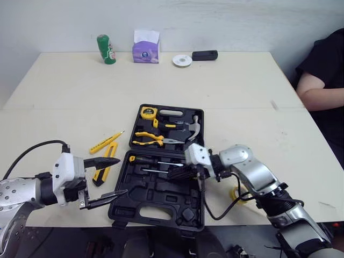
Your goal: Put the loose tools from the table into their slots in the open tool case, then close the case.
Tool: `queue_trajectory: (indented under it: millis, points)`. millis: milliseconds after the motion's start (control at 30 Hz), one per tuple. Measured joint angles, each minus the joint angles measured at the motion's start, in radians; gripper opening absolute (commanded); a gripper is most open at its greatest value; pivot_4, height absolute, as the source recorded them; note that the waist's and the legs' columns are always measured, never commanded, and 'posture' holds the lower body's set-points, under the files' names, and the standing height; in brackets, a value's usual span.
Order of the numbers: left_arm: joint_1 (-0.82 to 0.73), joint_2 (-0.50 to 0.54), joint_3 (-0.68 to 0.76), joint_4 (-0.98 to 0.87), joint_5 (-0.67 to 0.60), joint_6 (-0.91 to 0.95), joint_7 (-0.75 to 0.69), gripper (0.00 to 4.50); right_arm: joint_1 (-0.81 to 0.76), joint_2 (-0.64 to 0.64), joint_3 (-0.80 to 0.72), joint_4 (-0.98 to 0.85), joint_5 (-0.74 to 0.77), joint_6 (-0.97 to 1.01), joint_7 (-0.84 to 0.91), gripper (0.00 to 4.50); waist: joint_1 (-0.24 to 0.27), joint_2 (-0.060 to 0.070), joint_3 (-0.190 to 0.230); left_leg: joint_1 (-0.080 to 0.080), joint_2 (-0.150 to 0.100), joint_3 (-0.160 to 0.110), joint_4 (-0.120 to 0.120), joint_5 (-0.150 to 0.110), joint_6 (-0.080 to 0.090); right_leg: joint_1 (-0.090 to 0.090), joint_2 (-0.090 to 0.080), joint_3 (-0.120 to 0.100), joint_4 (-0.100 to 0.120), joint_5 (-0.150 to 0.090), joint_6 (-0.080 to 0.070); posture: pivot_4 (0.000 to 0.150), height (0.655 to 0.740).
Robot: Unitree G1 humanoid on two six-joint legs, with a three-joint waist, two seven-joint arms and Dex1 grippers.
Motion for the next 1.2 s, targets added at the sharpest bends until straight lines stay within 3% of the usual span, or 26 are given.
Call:
queue_trajectory:
  millis: [67,300,533,833,1033,1200]
  points:
    - [0.020,-0.007,0.055,0.049,0.017,-0.028,0.009,4.50,0.000,-0.028,-0.104,0.000,0.042,-0.022,-0.013,0.90,-0.001,0.000,0.000,0.000,0.000,0.000,-0.001,0.000,0.000,0.000,0.001,0.000,-0.001,0.000,0.000,0.150,0.7400]
    - [0.112,-0.072,0.247,0.218,0.051,-0.105,0.050,4.50,0.097,-0.199,-0.324,0.051,0.075,-0.119,-0.021,4.40,0.000,0.000,0.000,-0.001,0.000,0.001,-0.002,-0.003,0.001,0.000,0.000,-0.001,-0.007,0.000,0.000,0.150,0.7400]
    - [0.175,-0.137,0.403,0.348,0.075,-0.198,0.135,4.50,0.178,-0.331,-0.513,0.329,0.059,-0.374,-0.002,4.40,-0.003,-0.002,0.002,0.000,0.000,0.001,0.000,-0.004,0.003,0.003,0.000,0.000,-0.008,0.001,0.002,0.150,0.7400]
    - [0.235,-0.166,0.567,0.684,0.148,-0.318,0.331,4.50,0.219,-0.489,-0.710,0.962,-0.025,-0.685,-0.245,4.40,-0.009,-0.002,0.003,0.001,0.001,0.001,-0.001,-0.009,-0.004,0.002,-0.001,0.000,-0.010,0.000,0.000,0.150,0.7400]
    - [0.265,-0.163,0.583,0.770,0.149,-0.339,0.365,4.50,0.307,-0.514,-0.727,1.145,-0.054,-0.775,-0.337,4.40,-0.027,-0.002,0.002,0.001,0.000,0.001,-0.002,-0.009,-0.004,0.003,-0.002,-0.001,-0.011,0.000,0.000,0.150,0.7400]
    - [0.265,-0.166,0.571,0.732,0.131,-0.337,0.361,4.50,0.365,-0.510,-0.728,1.170,-0.059,-0.811,-0.363,4.40,-0.033,-0.001,0.003,0.001,0.001,0.001,-0.003,-0.009,-0.004,0.003,-0.002,-0.001,-0.011,0.000,0.000,0.150,0.7400]
